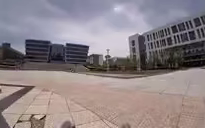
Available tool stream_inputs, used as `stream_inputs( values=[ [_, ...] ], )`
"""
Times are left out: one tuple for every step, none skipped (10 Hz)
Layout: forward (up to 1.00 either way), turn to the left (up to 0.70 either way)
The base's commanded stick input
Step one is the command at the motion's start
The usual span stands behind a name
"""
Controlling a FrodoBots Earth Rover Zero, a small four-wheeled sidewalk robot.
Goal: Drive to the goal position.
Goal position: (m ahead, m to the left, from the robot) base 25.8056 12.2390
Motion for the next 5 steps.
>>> stream_inputs(
  values=[
    [0.70, 0.26],
    [0.70, 0.10],
    [0.70, 0.02],
    [0.70, 0.02],
    [0.70, 0.02]
  ],
)
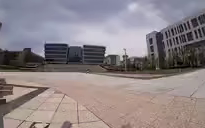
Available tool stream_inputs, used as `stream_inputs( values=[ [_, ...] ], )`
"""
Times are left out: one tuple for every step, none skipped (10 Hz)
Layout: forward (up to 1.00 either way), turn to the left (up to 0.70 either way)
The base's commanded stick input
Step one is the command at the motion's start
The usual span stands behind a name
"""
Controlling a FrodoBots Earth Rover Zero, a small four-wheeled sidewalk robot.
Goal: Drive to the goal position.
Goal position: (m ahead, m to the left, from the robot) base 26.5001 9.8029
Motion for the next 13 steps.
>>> stream_inputs(
  values=[
    [0.70, 0.02],
    [0.70, 0.02],
    [0.70, 0.02],
    [0.70, 0.02],
    [0.70, 0.02],
    [0.70, 0.12],
    [0.70, 0.25],
    [0.70, 0.33],
    [0.70, 0.25],
    [0.70, 0.17],
    [0.70, 0.00],
    [0.70, 0.00],
    [0.70, 0.00]
  ],
)
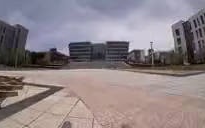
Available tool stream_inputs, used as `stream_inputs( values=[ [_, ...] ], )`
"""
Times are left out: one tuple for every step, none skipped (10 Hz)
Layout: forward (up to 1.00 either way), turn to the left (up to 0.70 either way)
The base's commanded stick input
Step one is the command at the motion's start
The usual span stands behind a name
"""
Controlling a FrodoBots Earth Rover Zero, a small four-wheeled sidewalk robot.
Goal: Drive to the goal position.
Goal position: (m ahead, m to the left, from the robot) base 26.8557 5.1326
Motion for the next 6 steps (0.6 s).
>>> stream_inputs(
  values=[
    [0.70, 0.00],
    [0.70, 0.00],
    [0.70, 0.00],
    [0.70, 0.00],
    [0.70, 0.01],
    [0.70, 0.01]
  ],
)
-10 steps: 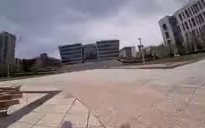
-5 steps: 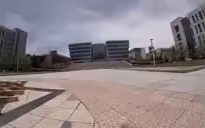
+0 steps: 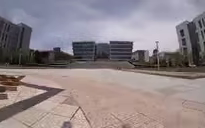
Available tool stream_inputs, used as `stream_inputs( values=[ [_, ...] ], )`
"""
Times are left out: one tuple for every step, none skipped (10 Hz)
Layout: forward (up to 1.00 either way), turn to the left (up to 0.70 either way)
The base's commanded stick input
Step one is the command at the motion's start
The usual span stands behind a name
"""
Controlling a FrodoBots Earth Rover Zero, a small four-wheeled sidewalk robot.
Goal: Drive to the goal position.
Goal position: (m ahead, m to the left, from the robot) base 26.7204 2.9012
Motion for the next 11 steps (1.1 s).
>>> stream_inputs(
  values=[
    [0.70, 0.00],
    [0.70, 0.00],
    [0.70, 0.00],
    [0.70, 0.00],
    [0.70, 0.00],
    [0.70, 0.00],
    [0.70, 0.00],
    [0.70, 0.02],
    [0.70, 0.00],
    [0.70, 0.00],
    [0.70, 0.00]
  ],
)
